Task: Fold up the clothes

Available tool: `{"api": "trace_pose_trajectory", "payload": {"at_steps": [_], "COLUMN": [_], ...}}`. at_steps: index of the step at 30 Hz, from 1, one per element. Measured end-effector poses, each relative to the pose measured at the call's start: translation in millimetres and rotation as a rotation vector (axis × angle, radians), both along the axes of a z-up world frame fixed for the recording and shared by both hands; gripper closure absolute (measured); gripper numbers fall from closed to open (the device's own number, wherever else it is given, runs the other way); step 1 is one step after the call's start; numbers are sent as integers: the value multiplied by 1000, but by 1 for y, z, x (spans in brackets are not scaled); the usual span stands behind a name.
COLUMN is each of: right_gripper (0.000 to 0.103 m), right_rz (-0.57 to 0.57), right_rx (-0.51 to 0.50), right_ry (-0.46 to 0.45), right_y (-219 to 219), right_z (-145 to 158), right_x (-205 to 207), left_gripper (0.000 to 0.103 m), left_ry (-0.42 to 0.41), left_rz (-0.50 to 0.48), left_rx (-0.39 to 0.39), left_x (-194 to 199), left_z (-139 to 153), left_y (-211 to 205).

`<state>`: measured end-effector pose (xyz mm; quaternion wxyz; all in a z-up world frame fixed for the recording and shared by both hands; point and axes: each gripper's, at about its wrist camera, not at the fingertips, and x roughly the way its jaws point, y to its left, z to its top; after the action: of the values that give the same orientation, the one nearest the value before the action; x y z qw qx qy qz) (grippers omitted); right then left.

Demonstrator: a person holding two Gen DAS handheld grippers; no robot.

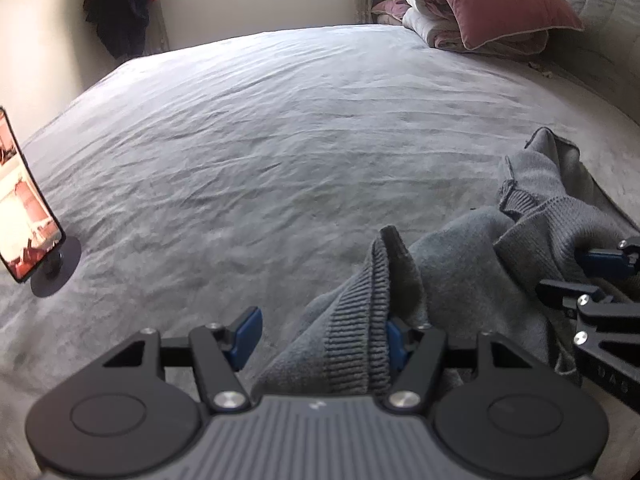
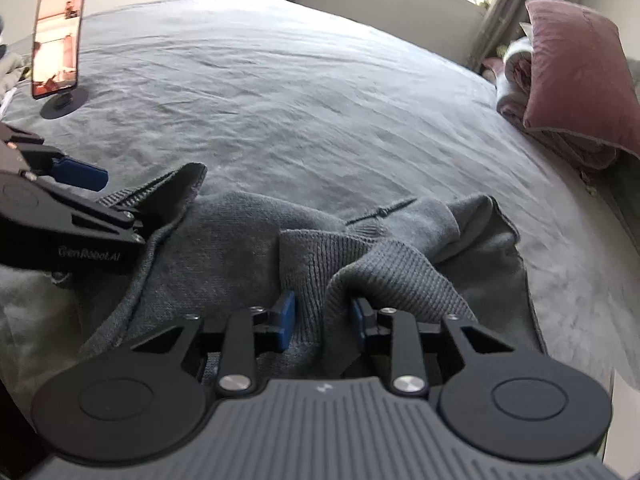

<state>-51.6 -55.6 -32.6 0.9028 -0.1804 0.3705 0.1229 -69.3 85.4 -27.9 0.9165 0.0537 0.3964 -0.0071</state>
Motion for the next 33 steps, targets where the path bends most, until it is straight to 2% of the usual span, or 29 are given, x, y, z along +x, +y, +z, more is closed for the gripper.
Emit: {"api": "trace_pose_trajectory", "payload": {"at_steps": [7,21,25,33], "right_gripper": [75,82,84,84], "right_rz": [-52,-83,-84,-85], "right_rx": [12,32,30,35], "right_ry": [25,38,37,38], "right_y": [3,1,2,0], "right_z": [2,5,6,5], "right_x": [0,2,2,1], "left_gripper": [40,40,49,49], "left_ry": [1,3,3,2], "left_rz": [2,5,2,2], "left_rx": [7,12,-6,-3], "left_x": [1,1,1,1], "left_z": [-2,-3,-2,-2], "left_y": [-1,-3,-2,-3]}}
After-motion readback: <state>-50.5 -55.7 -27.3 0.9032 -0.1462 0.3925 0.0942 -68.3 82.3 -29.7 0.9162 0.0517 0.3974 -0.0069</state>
